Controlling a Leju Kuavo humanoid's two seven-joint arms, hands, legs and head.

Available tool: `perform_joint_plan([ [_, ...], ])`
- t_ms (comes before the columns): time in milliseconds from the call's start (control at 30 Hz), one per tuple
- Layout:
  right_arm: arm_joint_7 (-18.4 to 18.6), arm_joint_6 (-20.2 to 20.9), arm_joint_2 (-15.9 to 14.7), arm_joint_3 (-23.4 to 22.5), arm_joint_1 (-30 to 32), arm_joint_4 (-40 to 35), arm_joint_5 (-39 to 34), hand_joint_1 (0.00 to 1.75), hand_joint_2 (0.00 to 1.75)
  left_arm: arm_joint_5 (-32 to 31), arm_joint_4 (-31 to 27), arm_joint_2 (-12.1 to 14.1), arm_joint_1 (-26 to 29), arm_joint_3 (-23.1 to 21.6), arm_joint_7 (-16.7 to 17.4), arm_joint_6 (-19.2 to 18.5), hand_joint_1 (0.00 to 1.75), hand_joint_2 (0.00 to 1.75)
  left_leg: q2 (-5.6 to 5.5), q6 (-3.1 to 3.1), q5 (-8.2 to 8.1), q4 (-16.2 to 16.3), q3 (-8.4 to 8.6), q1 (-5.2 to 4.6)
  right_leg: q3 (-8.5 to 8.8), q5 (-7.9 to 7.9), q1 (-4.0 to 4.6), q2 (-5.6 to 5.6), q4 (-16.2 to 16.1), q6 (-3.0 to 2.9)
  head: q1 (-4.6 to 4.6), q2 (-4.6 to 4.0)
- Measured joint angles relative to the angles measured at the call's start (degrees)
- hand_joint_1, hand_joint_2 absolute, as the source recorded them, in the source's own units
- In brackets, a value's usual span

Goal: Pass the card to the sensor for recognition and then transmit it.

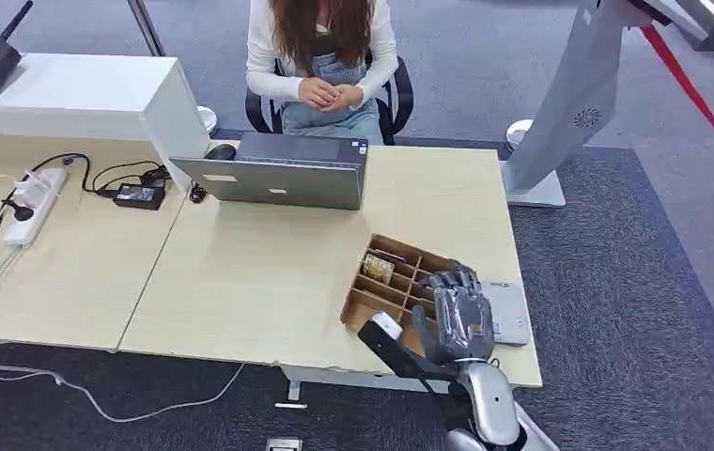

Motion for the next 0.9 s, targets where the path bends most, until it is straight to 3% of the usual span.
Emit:
perform_joint_plan([
  [433,3.8,1.2,-1.9,-1.4,1.0,-0.1,0.2,0.86,1.75,0.5,0.0,0.2,0.0,0.0,-0.2,-0.1,0.0,0.0,0.0,0.0,0.0,0.0,0.01,0.0,0.0,0.0,0.0,0.0,0.0,0.0,0.0,0.0],
  [900,3.3,1.5,-8.6,-4.2,6.4,-3.5,-0.7,0.87,1.75,0.6,0.0,0.2,0.0,0.0,-0.1,0.2,0.0,0.0,0.01,0.02,-0.03,0.0,0.02,0.0,0.0,0.0,-0.05,0.0,0.0,0.01,0.0,0.0],
])
